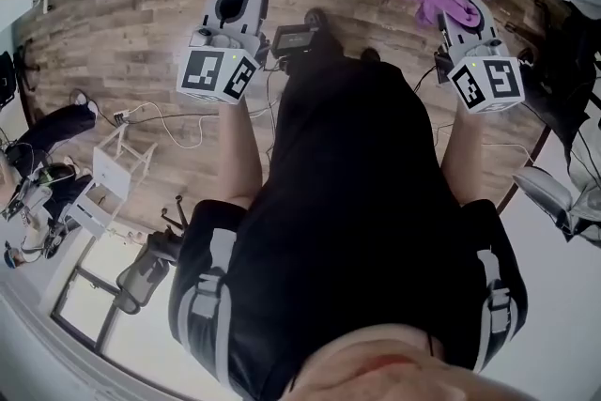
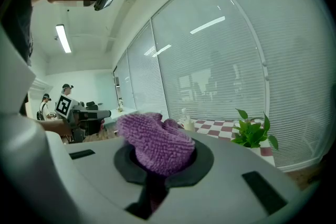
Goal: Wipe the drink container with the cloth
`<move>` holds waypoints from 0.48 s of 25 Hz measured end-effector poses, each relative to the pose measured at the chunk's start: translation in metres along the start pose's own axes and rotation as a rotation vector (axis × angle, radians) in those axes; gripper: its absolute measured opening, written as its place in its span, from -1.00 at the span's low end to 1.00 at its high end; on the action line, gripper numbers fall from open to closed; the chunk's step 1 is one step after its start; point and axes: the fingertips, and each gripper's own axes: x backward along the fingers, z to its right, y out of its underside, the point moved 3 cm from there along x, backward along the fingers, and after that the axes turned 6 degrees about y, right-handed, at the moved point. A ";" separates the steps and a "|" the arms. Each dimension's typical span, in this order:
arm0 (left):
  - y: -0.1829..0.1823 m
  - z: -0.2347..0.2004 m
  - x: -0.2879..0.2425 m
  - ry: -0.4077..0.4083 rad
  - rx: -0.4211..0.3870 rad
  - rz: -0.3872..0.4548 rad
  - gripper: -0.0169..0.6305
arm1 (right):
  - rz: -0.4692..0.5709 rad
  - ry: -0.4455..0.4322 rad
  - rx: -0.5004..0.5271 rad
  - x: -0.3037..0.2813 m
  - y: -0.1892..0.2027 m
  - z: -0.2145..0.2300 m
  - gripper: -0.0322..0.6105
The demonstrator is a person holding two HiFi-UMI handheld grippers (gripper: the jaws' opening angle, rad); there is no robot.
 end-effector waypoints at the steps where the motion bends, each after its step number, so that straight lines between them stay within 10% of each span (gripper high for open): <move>1: -0.004 -0.008 -0.006 0.011 -0.006 0.001 -0.82 | 0.004 0.005 -0.009 -0.008 -0.003 0.000 -0.78; 12: 0.002 -0.073 -0.048 0.099 0.010 -0.044 -0.82 | -0.020 0.089 -0.072 -0.059 -0.005 -0.004 -0.78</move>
